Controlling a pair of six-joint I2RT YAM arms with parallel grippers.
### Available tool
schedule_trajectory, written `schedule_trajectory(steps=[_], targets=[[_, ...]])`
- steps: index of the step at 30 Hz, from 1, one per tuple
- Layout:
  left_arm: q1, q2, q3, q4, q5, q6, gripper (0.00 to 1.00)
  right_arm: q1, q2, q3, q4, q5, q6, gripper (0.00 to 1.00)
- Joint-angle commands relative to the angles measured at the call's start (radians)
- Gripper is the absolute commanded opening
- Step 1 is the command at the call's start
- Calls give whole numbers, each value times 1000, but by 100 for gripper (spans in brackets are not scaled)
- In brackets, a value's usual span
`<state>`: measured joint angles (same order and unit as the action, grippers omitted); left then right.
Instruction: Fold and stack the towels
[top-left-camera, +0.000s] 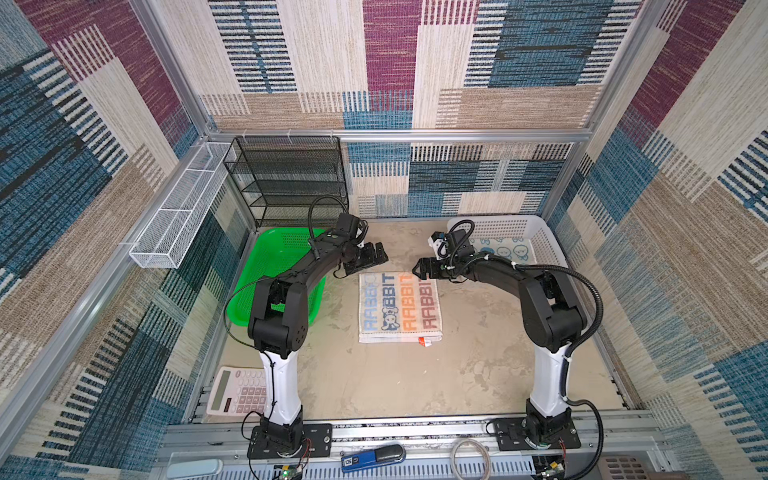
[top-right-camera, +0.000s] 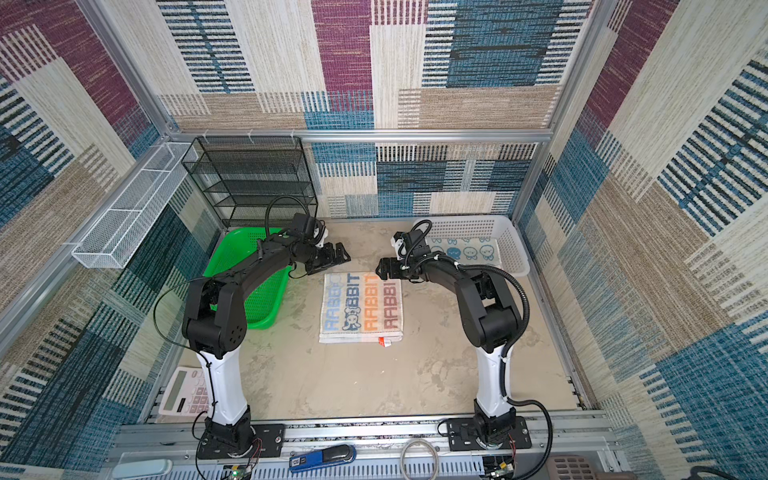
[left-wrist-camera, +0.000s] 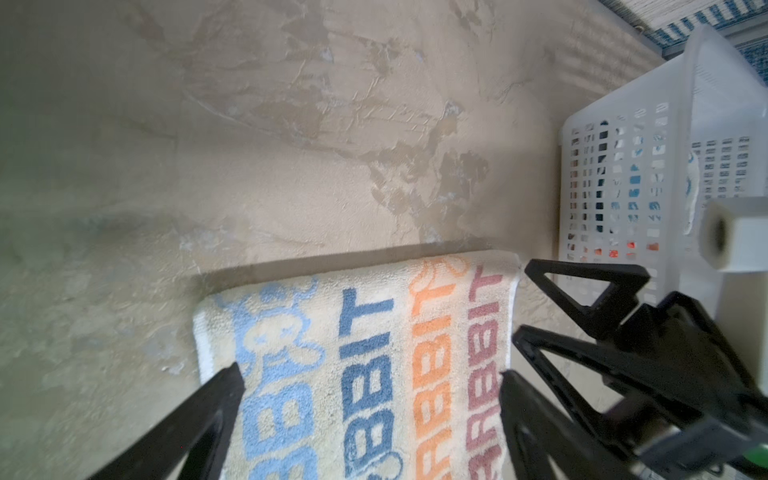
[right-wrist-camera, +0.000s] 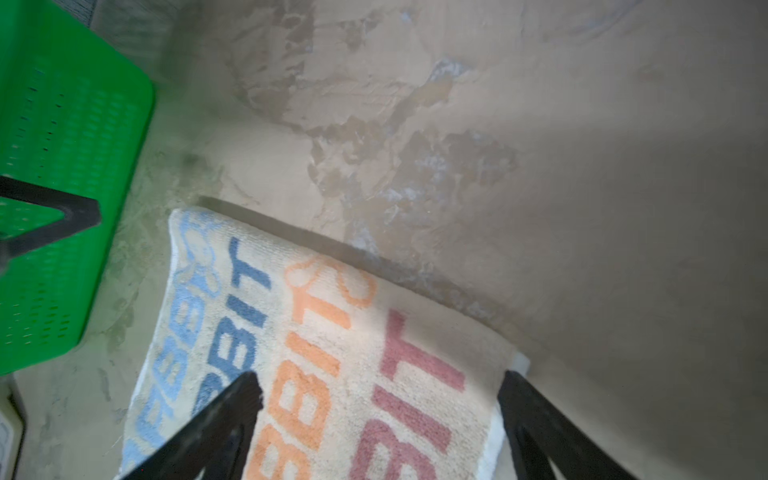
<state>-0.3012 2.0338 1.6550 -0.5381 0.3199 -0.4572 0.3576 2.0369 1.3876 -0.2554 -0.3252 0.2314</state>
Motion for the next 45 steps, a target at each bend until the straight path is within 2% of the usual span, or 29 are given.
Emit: schedule_trajectory(steps=[1, 7, 15, 17, 25, 29, 33, 36, 42, 45], targets=[[5, 27, 36, -76, -39, 70, 99, -2, 27, 7, -19, 66, -16, 81], [11, 99, 71, -133, -97, 123, 99, -3, 52, 5, -15, 128, -25, 72], [33, 141, 66, -136, -113, 142, 98, -5, 71, -4, -4, 125, -29, 56], [37, 144, 60, -130, -110, 147, 93, -5, 71, -8, -1, 125, -28, 51], [43, 176, 39, -94, -73, 144, 57, -8, 74, -10, 7, 118, -26, 30], [45, 193, 43, -89, -72, 146, 46, -10, 76, -9, 9, 108, -24, 22], [45, 193, 45, -85, -83, 156, 30, -9, 83, -3, 11, 100, -24, 12], [47, 194, 49, -93, -101, 172, 19, -10, 88, 6, 12, 93, -23, 1], [51, 170, 58, -108, -123, 198, 1, -10, 42, 16, 2, 81, -20, 0], [51, 138, 54, -106, -128, 207, 0, -10, -1, 10, -9, 81, -18, 0]])
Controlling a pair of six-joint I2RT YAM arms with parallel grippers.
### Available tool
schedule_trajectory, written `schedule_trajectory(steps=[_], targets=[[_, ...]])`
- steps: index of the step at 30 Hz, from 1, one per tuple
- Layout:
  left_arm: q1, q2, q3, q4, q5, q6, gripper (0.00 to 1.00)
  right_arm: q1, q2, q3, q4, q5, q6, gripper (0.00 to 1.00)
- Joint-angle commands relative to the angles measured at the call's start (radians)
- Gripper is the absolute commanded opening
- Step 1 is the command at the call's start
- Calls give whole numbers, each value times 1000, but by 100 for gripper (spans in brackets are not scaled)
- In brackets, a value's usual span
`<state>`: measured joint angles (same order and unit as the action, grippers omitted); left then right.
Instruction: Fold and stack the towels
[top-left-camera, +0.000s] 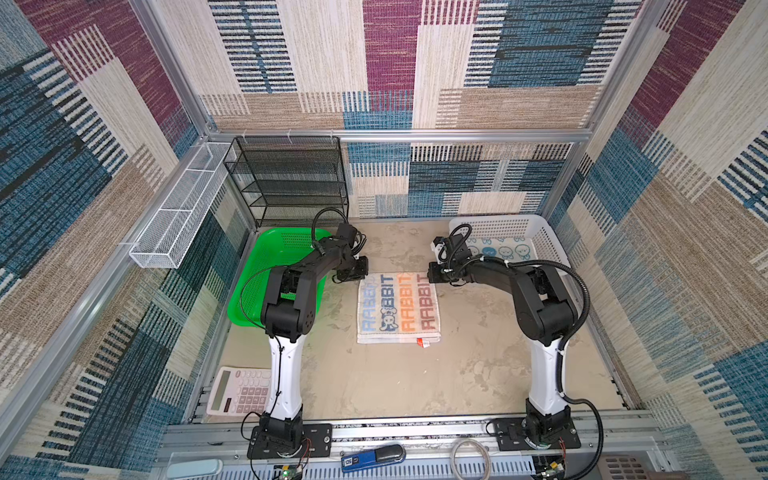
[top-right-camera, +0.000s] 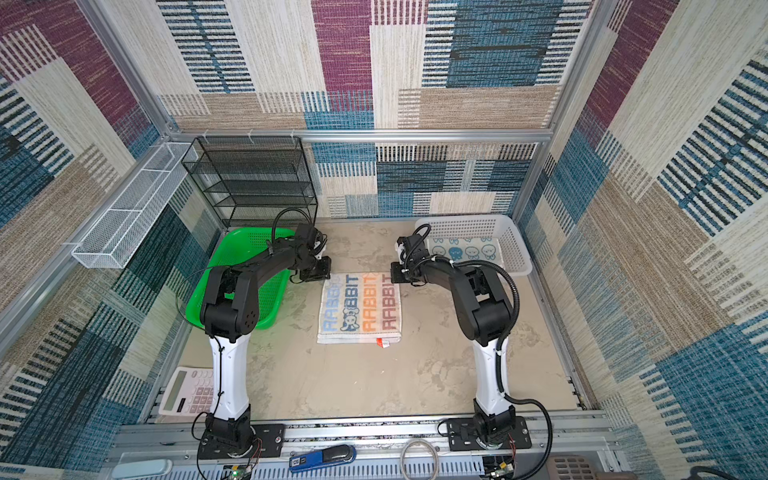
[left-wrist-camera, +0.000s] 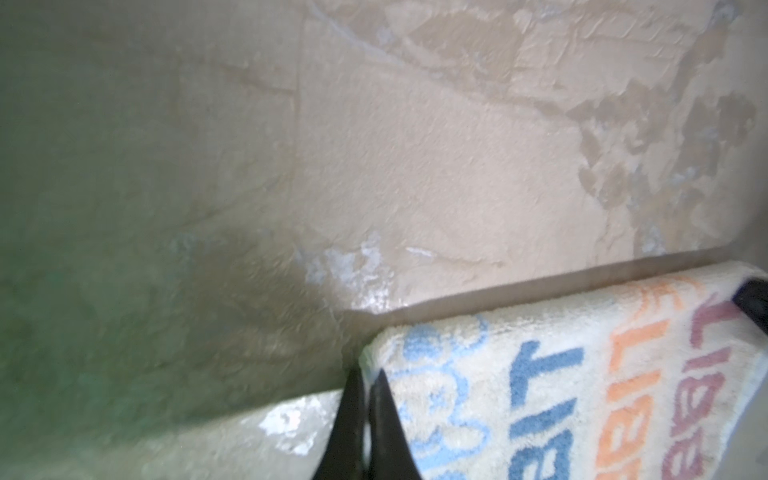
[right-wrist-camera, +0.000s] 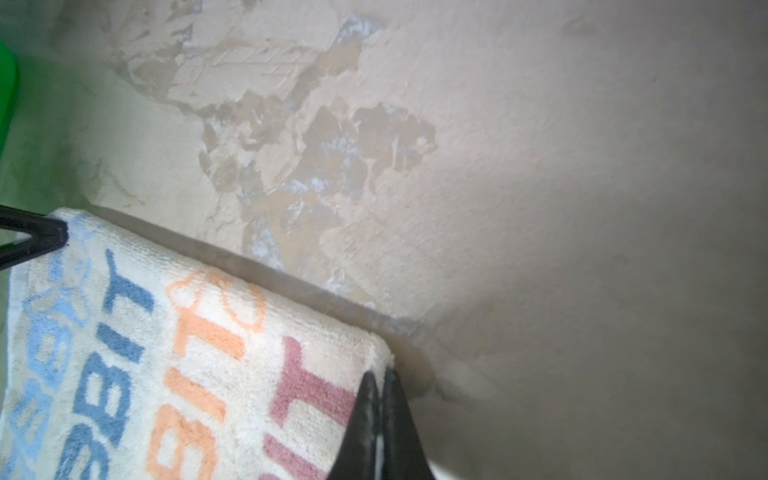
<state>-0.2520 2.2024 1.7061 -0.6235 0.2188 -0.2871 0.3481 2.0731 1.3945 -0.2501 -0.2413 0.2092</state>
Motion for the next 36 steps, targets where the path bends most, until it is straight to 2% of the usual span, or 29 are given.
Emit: schedule_trajectory(steps=[1, 8, 17, 27, 36], targets=[[2, -44, -2, -18, -26, 40, 0, -1, -58, -1, -17, -4, 7, 0], [0, -168, -120, 56, -8, 41, 0, 0, -200, -104, -5, -49, 37, 0], [-34, -405, -429, 213, 17, -10, 0, 19, -417, -345, 28, -97, 74, 0], [-96, -647, -711, 292, 9, -68, 0, 62, -662, -634, 85, -150, 129, 0], [-122, -716, -905, 413, 1, -94, 1, 107, -707, -803, 179, -189, 192, 0]])
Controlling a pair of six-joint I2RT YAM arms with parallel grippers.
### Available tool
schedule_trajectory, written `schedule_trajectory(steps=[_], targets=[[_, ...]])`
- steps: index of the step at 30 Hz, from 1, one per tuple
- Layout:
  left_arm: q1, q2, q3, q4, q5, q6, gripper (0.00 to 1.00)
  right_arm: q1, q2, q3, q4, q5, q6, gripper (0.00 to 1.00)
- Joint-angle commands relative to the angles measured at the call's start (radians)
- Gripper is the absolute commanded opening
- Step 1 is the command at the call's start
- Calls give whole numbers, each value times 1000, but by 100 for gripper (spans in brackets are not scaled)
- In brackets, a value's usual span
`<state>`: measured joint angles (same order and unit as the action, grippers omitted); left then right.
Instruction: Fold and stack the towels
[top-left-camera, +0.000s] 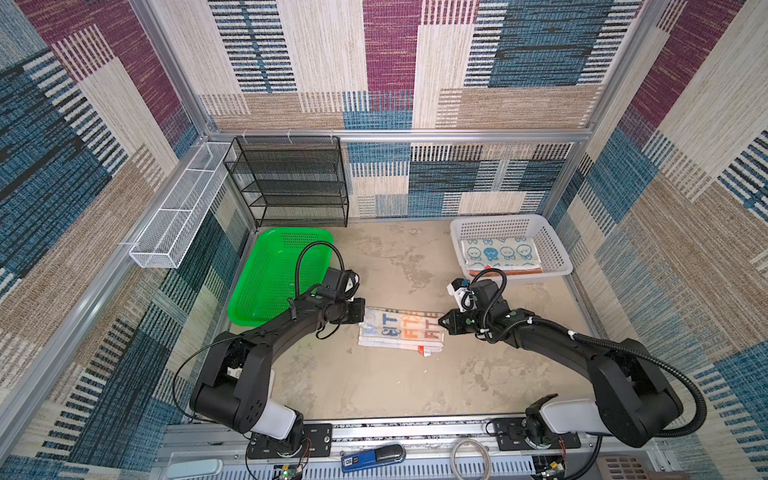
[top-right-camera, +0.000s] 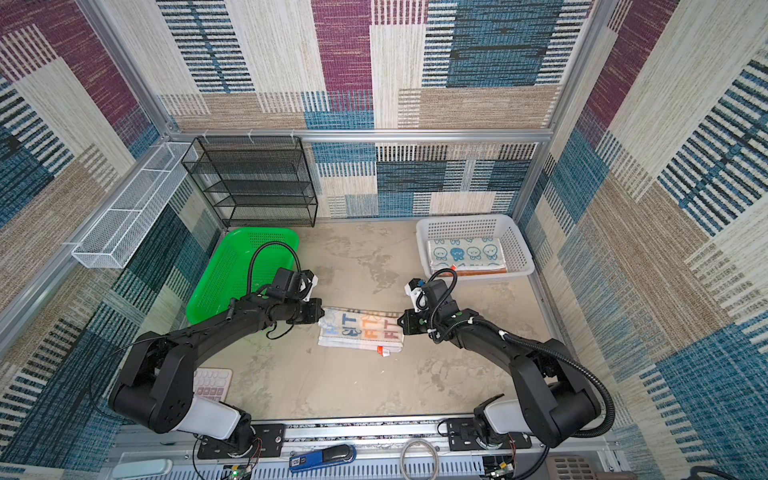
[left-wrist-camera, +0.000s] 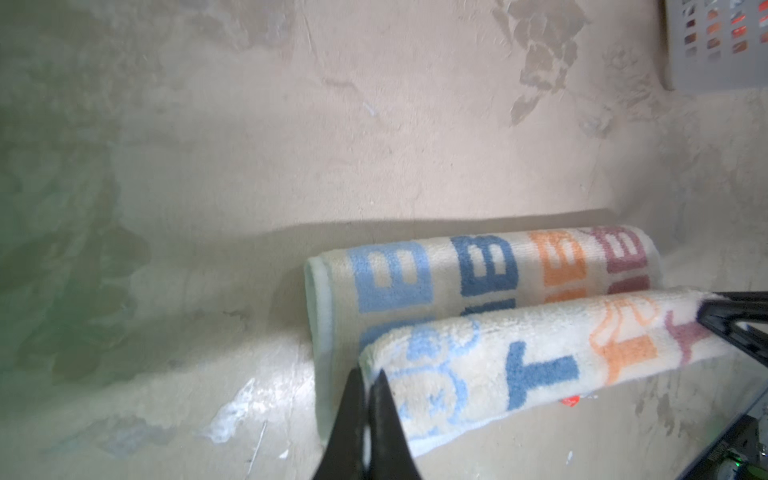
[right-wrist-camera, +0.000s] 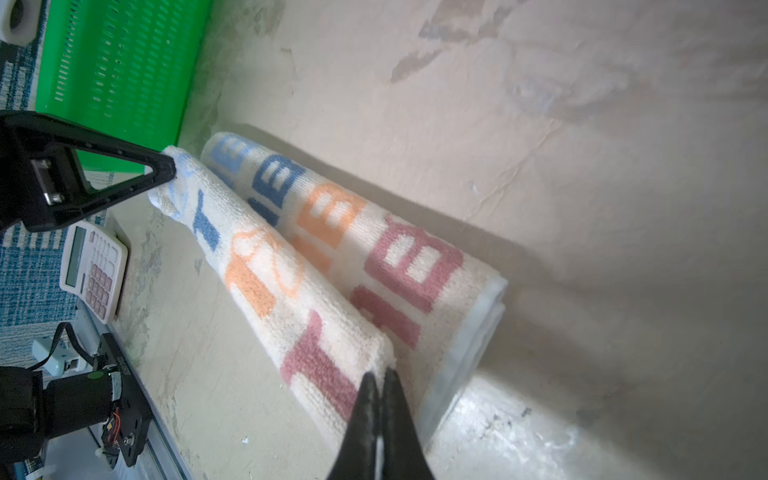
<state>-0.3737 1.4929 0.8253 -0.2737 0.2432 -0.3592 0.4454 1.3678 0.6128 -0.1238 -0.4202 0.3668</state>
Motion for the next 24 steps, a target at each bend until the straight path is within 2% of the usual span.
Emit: schedule_trajectory(steps=[1, 4, 6, 8, 14, 18, 24], targets=[[-1, -4, -31, 70, -25, -22, 2, 14, 2, -29, 62, -12, 36, 0], [-5, 4, -39, 80, -18, -21, 10, 24, 16, -54, 80, -8, 45, 2], [-11, 3, -47, 85, -15, -17, 23, 26, 22, -65, 90, -6, 47, 14], [-17, -7, -50, 85, -17, -20, 38, 27, 24, -61, 84, -6, 43, 18], [-36, -108, -12, 27, -29, -42, 97, 28, -35, -1, 2, 40, 13, 65], [-37, -149, 40, 19, 6, -91, 99, 27, -72, 29, 4, 0, 39, 85], [-40, -57, 46, 142, 115, -197, 99, 34, -42, -24, 129, -112, 108, 92]])
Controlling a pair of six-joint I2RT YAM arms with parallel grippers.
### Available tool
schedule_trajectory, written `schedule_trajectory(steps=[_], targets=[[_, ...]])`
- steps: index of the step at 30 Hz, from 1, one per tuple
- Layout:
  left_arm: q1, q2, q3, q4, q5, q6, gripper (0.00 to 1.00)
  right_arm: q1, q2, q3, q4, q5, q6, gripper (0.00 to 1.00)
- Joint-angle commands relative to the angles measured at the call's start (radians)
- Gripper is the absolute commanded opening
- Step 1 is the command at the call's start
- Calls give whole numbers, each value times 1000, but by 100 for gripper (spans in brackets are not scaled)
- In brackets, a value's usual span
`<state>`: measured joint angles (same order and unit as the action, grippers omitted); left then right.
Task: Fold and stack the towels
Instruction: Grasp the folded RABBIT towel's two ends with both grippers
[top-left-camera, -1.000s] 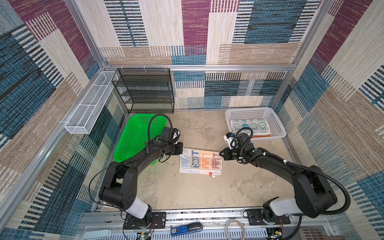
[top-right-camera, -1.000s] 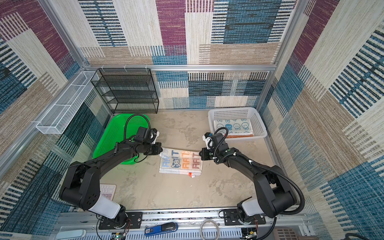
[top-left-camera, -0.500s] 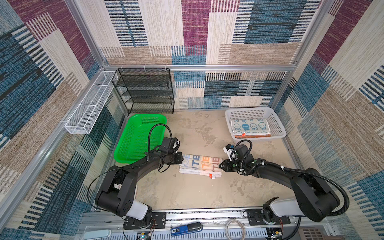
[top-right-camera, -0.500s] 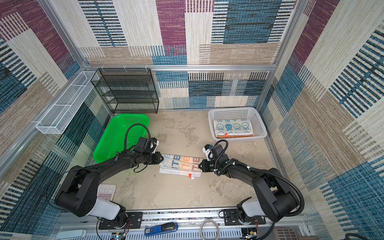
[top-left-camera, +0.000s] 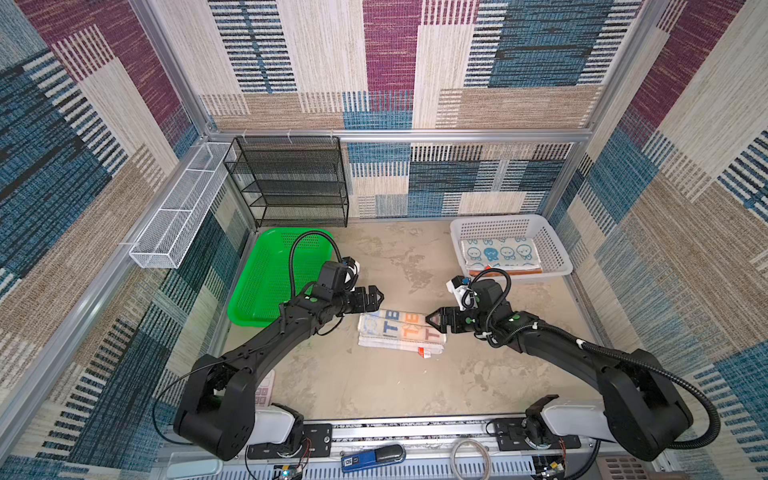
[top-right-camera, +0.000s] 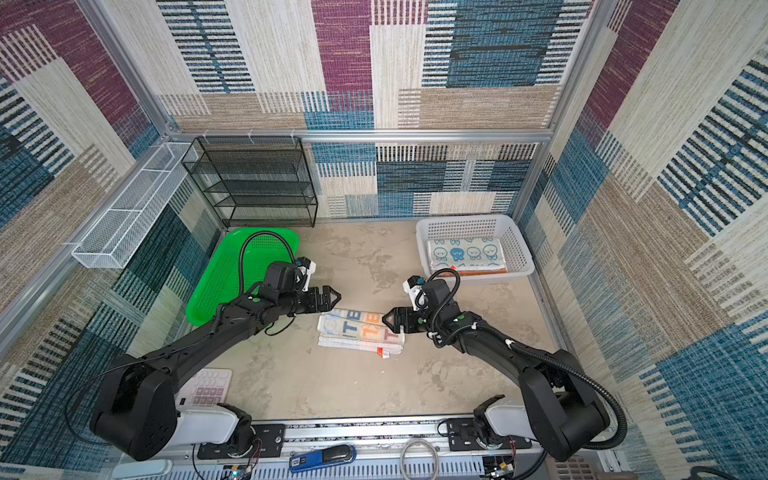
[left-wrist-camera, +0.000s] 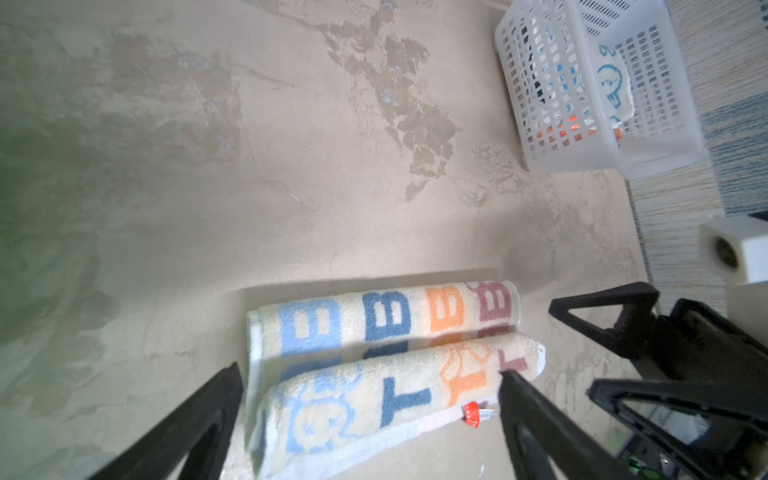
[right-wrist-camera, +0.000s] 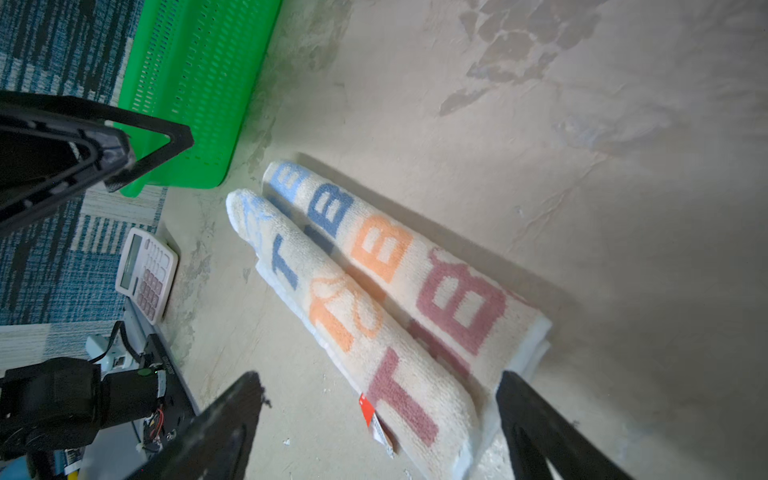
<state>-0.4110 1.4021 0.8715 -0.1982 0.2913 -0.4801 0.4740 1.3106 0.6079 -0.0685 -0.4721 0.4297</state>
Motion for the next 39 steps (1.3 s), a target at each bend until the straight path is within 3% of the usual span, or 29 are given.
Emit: schedule_trajectory(steps=[1, 9, 19, 27, 31, 35, 39], targets=[[-3, 62, -1, 84, 87, -88, 99, 9, 26, -30, 88, -61, 49, 93], [-9, 177, 8, 99, 144, -96, 99, 29, 61, -61, 122, -83, 41, 95], [-19, 37, -93, 45, 129, -106, 99, 68, 12, -105, 104, -98, -2, 97], [-21, -49, -104, 22, 147, -149, 99, 68, -12, -56, 70, -30, 5, 99], [-31, -5, -120, 122, 180, -215, 99, 68, 48, -47, 145, -83, 39, 99], [-38, 68, -148, 189, 193, -235, 99, 68, 132, -39, 154, -45, 37, 99], [-38, 139, -148, 183, 180, -203, 99, 68, 79, -40, 111, -17, 11, 99]])
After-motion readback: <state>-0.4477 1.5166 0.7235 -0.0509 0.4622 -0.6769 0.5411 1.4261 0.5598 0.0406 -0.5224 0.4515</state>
